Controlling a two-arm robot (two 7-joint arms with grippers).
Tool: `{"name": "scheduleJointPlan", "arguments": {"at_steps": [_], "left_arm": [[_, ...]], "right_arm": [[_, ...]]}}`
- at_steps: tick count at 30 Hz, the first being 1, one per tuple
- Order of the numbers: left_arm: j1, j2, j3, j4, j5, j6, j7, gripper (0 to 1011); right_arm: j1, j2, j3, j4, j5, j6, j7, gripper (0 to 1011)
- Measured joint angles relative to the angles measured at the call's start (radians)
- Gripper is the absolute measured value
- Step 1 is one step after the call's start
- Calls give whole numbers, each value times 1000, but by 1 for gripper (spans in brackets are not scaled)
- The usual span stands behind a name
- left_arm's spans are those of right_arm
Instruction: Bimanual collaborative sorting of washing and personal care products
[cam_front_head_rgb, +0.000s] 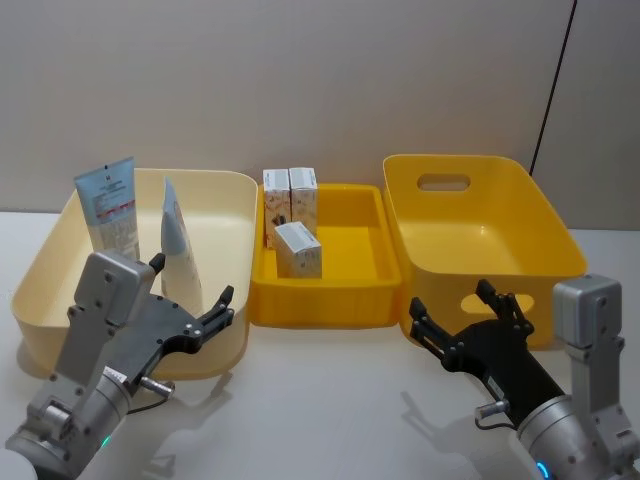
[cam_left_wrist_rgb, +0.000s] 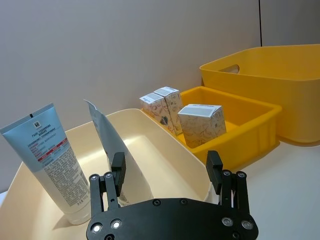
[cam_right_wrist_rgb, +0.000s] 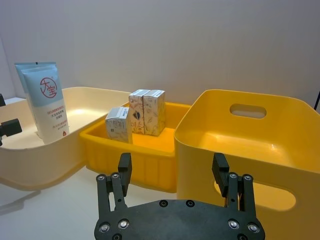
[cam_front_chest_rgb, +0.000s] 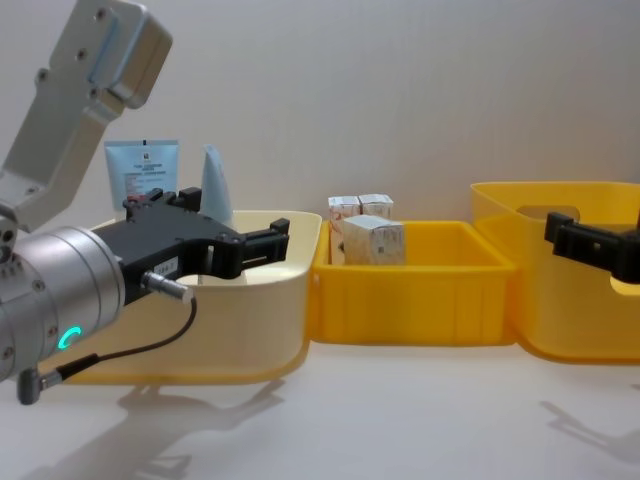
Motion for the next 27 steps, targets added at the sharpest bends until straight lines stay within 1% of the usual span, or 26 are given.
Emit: {"name": "scheduleJointPlan", "arguments": {"at_steps": [27], "left_arm": [[0, 0, 0, 0, 0, 0, 0, 1003]], "right_arm": [[0, 0, 0, 0, 0, 0, 0, 1001]]}}
